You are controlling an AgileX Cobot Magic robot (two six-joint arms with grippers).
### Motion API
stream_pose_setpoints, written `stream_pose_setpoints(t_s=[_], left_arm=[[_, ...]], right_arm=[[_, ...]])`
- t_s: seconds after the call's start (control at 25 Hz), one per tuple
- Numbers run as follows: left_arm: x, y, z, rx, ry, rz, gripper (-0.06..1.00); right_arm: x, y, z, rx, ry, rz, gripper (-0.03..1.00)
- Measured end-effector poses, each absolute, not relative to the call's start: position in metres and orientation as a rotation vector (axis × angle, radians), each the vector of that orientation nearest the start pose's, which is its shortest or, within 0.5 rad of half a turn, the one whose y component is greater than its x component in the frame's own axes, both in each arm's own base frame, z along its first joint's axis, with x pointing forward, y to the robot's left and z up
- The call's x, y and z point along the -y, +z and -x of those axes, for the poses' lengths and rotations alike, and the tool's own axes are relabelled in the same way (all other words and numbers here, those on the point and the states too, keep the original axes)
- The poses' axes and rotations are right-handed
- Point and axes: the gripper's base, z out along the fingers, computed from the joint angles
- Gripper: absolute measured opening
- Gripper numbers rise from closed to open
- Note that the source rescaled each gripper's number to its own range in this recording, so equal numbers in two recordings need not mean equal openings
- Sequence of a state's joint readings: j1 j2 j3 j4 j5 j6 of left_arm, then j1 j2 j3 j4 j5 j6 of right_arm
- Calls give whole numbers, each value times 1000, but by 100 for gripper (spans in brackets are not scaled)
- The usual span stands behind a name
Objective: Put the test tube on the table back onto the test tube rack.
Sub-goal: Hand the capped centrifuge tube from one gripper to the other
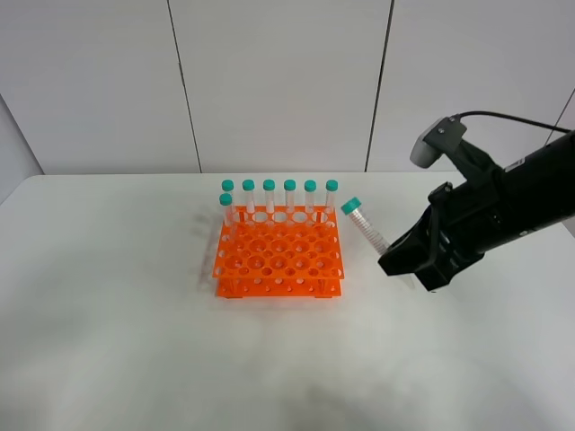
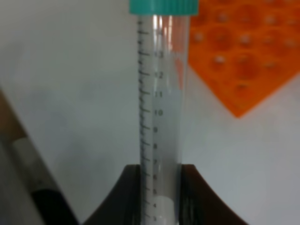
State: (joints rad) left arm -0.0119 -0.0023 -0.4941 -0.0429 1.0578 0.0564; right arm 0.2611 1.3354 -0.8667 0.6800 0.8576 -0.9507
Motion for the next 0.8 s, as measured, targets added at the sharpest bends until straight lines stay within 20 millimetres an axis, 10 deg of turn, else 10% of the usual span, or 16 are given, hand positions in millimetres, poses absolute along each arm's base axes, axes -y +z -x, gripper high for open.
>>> stream_pose_setpoints(t_s=[0.4, 0.8], left_arm=[[5, 295, -5, -2026, -49, -69, 100], [28, 329, -140, -2096, -407, -23, 100]], right_arm=[[-119, 262, -220, -2238, 827, 1059, 1], [-119, 269, -226, -2208, 799, 1033, 1]])
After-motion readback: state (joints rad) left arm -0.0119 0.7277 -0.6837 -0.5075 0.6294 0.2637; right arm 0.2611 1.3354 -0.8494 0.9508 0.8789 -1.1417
